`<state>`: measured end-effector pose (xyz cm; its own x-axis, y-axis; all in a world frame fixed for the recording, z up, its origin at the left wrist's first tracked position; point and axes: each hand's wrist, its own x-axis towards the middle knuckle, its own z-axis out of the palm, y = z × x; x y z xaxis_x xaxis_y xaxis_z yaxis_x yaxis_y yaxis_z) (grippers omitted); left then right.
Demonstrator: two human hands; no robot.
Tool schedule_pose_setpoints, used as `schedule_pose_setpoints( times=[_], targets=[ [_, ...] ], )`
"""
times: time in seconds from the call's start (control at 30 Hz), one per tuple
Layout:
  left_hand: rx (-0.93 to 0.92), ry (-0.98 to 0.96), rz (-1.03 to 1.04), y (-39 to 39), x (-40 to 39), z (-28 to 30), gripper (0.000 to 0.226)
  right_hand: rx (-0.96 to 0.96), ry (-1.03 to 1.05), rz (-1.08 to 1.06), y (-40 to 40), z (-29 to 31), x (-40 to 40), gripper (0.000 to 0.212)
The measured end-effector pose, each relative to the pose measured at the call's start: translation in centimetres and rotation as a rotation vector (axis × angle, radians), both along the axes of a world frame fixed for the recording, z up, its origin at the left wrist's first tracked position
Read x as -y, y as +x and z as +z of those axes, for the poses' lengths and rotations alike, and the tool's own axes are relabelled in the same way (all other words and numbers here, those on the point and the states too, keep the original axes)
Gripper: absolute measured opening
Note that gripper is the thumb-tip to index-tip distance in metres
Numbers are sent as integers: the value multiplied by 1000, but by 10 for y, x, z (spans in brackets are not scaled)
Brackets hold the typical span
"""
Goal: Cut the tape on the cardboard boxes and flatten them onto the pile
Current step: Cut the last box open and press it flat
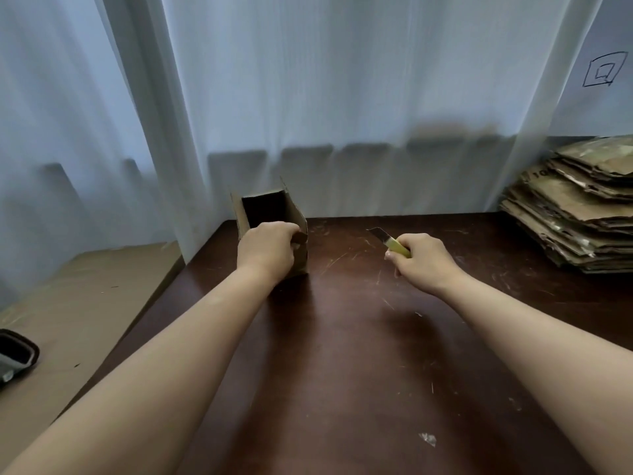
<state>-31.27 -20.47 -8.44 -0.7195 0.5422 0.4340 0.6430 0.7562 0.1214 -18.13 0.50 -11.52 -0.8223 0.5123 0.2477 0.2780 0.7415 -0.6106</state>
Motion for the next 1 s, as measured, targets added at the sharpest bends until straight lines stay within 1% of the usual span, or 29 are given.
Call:
schedule_pose_setpoints(
  times=[0.1, 0.2, 0.27, 0.37, 0.47, 0.5, 0.57, 0.63, 0.7, 0.77, 0.87, 0.93, 1.0],
  targets=[
    [-50, 95, -199, 17, -3, -7, 35, -28, 13, -66, 14, 2, -1, 17],
    [-105, 144, -513, 43, -16, -6, 39, -149, 13, -236, 35, 10, -7, 17],
    [-70, 201, -676, 64, -29, -7, 42, -228, 2, -326, 53, 15, -15, 20],
    [2, 338, -814, 97, -55, -14, 41, -270, 48, -390, 82, 18, -30, 18],
    [222, 508, -829, 119, -74, -21, 33, -296, 78, -448, 104, 20, -40, 18],
    [274, 533, -801, 120, -77, -25, 27, -303, 79, -458, 109, 19, -43, 19],
    [287, 505, -685, 114, -79, -31, 21, -287, 81, -450, 117, 16, -45, 17],
    [300, 462, -568, 106, -75, -29, 36, -256, 72, -437, 122, 11, -46, 17],
    [282, 444, -565, 108, -71, -19, 53, -256, 46, -448, 127, 7, -47, 18],
    [214, 427, -592, 123, -72, -9, 61, -264, 10, -474, 130, 3, -48, 20],
    [-58, 415, -658, 153, -81, -7, 59, -226, -12, -475, 133, -4, -47, 28],
    [-215, 302, -732, 166, -94, -17, 53, -215, -35, -459, 133, -7, -47, 32],
    [-283, 172, -723, 168, -105, -29, 48, -233, -89, -442, 132, -8, -49, 35]
  ],
)
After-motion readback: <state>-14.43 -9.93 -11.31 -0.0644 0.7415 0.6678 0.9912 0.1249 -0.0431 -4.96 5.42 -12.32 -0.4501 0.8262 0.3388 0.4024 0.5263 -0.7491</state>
